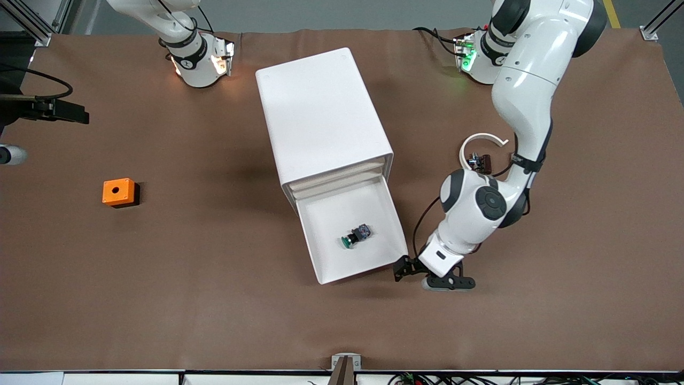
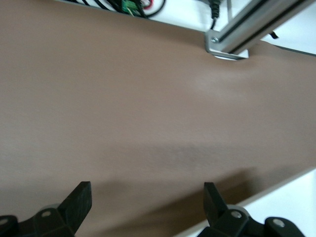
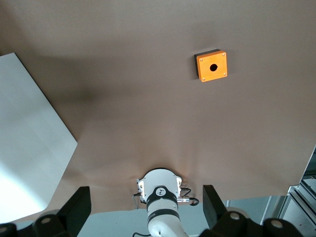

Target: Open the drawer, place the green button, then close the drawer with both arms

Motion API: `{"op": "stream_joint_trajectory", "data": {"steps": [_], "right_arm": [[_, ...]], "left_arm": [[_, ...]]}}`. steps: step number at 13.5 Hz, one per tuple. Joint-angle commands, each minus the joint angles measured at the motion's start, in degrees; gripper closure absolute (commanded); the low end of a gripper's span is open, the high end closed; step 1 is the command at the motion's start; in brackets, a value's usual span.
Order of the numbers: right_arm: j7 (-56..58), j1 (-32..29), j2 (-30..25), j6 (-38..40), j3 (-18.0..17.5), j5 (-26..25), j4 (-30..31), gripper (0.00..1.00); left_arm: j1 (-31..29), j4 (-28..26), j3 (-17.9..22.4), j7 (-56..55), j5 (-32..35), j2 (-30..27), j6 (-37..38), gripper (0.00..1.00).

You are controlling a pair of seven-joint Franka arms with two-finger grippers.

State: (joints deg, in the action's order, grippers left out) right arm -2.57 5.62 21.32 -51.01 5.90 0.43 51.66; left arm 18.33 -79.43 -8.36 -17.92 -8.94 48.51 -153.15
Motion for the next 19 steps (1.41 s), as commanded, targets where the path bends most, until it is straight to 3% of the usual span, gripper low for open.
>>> {"op": "stream_joint_trajectory", "data": {"steps": [1, 3, 6, 7, 11, 16, 19], "right_arm": [[5.63, -1.13, -1.36, -1.72, -0.72, -0.78, 1.69, 0.0], [5.82, -2.01, -5.99, -7.32, -0.72, -0.7, 8.5, 0.0], [5.73, -2.1, -23.28, -24.7, -1.15, -0.7, 33.95, 0.0], [5.73, -2.97, -26.56, -28.15, -1.33, -0.7, 38.73, 0.0], [-0.22, -8.51, -28.08, -30.38, -9.93, -0.78, 40.19, 0.0], [-0.16, -8.08, -28.08, -32.48, -8.89, -0.52, 40.1, 0.0], [0.2, -8.61, -27.91, -33.54, -8.89, -0.26, 39.75, 0.0]], "left_arm": [[1.89, 1.04, 0.89, -1.24, -0.55, 1.23, -2.05, 0.0], [2.33, 1.04, 0.89, -1.24, -0.38, 1.58, -3.55, 0.0], [2.33, 1.12, 1.33, -1.07, -0.2, 2.55, -4.86, 0.0], [2.41, 1.12, 2.2, -0.98, -0.2, 2.99, -6.01, 0.0], [3.12, 1.47, 3.17, -0.63, -0.11, 4.75, -6.9, 0.0], [3.91, 1.21, 3.35, -0.27, 0.76, 4.84, -5.59, 0.0], [3.91, 1.56, 3.0, -0.27, 0.5, 4.22, 3.79, 0.0]]}}
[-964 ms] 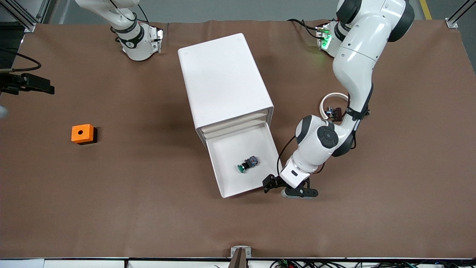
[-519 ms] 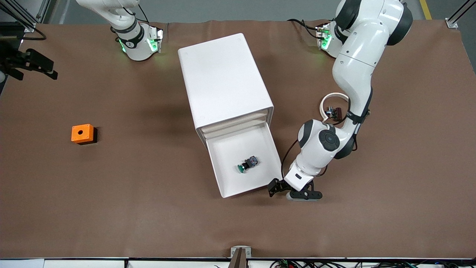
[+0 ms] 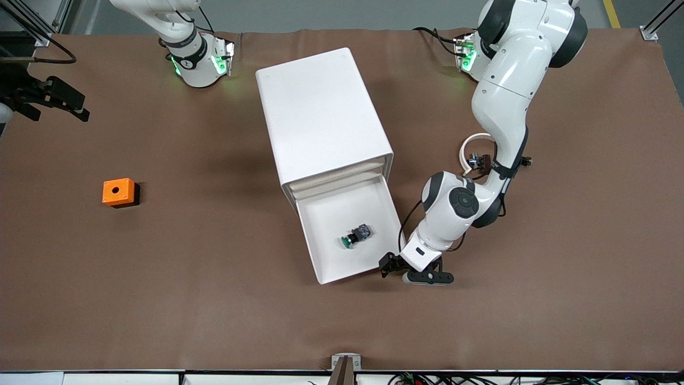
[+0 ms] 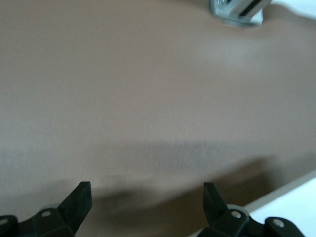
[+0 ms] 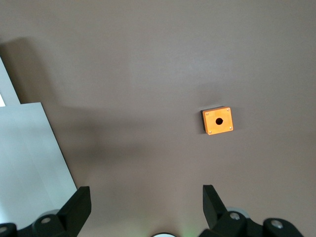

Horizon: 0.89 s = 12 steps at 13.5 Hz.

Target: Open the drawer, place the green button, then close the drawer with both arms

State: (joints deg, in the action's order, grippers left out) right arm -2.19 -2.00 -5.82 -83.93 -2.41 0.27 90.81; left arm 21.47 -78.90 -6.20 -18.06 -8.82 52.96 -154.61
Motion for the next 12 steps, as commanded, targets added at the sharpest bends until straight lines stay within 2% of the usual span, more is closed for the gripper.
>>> {"op": "stream_joint_trajectory", "data": {"steps": [1, 3, 7, 12], "right_arm": [[-0.36, -0.99, -0.77, -0.36, -0.49, -0.53, -0.1, 0.0], [-1.24, -0.99, -0.68, 1.04, -0.58, -0.36, -1.87, 0.0], [-1.24, -1.25, -0.68, 3.15, -0.4, 0.17, -1.43, 0.0], [-1.15, -2.31, -0.68, 3.69, -0.58, 0.25, -1.25, 0.0]], "left_arm": [[0.86, 1.21, 0.49, -0.13, 0.3, -0.49, 7.02, 0.0], [1.38, 1.56, 0.4, -0.13, 0.21, -0.84, 10.63, 0.0], [1.56, 3.14, -2.49, -0.92, -0.23, -1.72, 17.4, 0.0], [1.56, 3.06, -4.78, -0.92, -5.24, -3.21, 20.84, 0.0]]}}
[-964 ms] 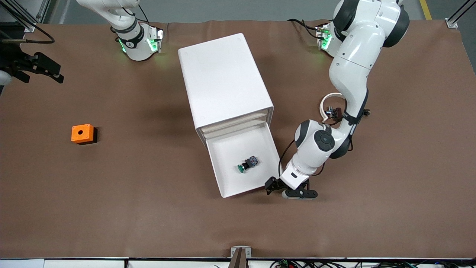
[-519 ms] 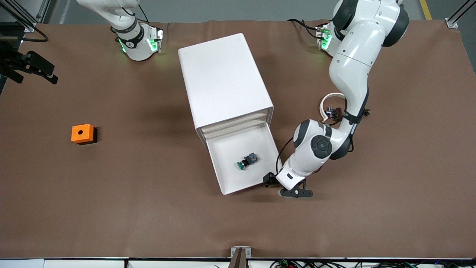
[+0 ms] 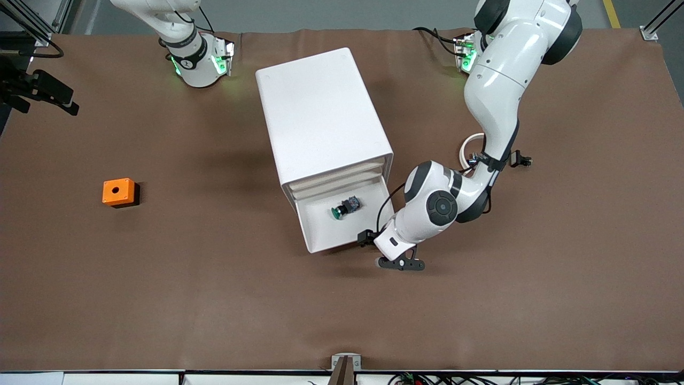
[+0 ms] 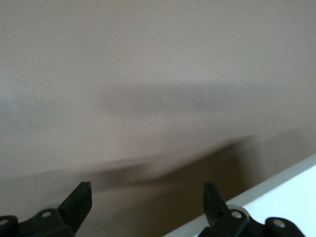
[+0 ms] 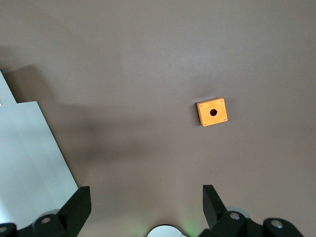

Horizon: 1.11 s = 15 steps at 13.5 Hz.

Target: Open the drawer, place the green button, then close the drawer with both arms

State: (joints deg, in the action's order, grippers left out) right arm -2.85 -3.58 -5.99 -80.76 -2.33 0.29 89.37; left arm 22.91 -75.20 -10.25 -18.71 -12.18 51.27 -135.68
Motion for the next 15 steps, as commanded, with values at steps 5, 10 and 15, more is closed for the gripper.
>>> {"op": "stream_joint_trajectory", "data": {"steps": [5, 10, 15], "right_arm": [[-0.49, -0.82, -0.51, 0.87, -0.66, 0.23, 0.19, 0.0], [-0.49, -2.04, -0.51, 0.96, -0.48, 0.23, 0.19, 0.0], [-0.49, -2.05, -0.6, 1.57, -0.83, 0.32, 0.19, 0.0]], "left_arm": [[0.2, -0.82, -2.93, -2.81, -2.85, -1.87, 3.93, 0.0], [1.43, -0.91, -3.46, -5.01, -2.85, -1.52, 4.02, 0.0], [1.43, -0.91, -4.07, -7.29, -3.55, -1.87, 5.25, 0.0]]}}
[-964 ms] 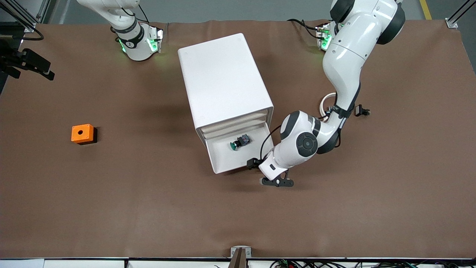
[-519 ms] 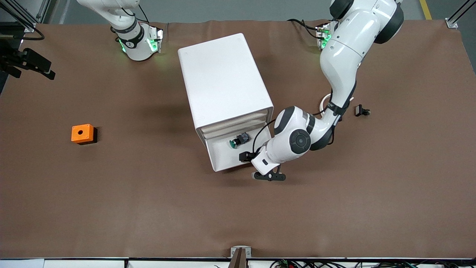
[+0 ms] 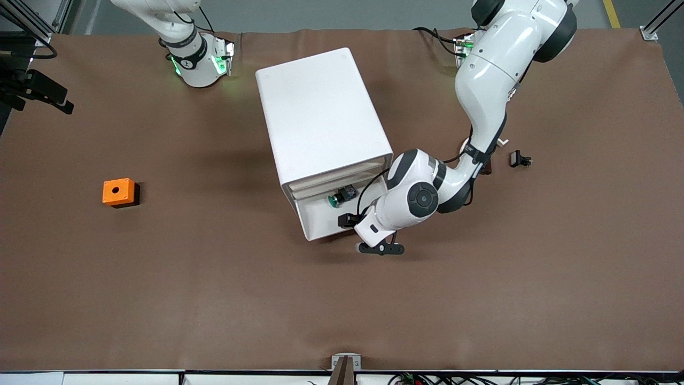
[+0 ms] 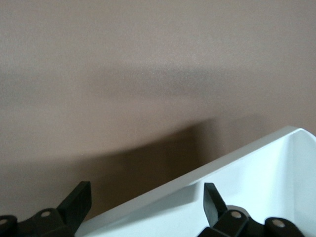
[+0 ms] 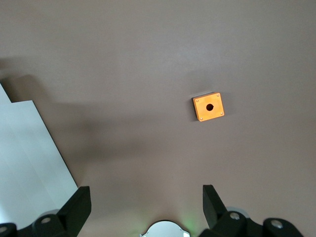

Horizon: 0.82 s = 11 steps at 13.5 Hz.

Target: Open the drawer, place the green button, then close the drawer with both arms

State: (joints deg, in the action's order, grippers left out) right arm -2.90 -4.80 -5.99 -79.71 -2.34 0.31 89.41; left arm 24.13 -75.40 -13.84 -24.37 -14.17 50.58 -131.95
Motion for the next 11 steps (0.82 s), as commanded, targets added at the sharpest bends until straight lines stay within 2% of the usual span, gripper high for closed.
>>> {"op": "stream_joint_trajectory", "data": {"steps": [1, 11], "right_arm": [[-0.44, -0.83, -0.6, 0.53, -0.91, 0.3, 0.06, 0.0], [-0.35, -0.83, -0.6, 0.35, -0.82, 0.3, 0.06, 0.0]], "left_arm": [[0.13, -0.71, -1.09, -1.82, -1.65, -1.19, 1.69, 0.0], [0.48, -0.8, -4.0, -6.12, -3.13, -0.84, 2.66, 0.0]]}}
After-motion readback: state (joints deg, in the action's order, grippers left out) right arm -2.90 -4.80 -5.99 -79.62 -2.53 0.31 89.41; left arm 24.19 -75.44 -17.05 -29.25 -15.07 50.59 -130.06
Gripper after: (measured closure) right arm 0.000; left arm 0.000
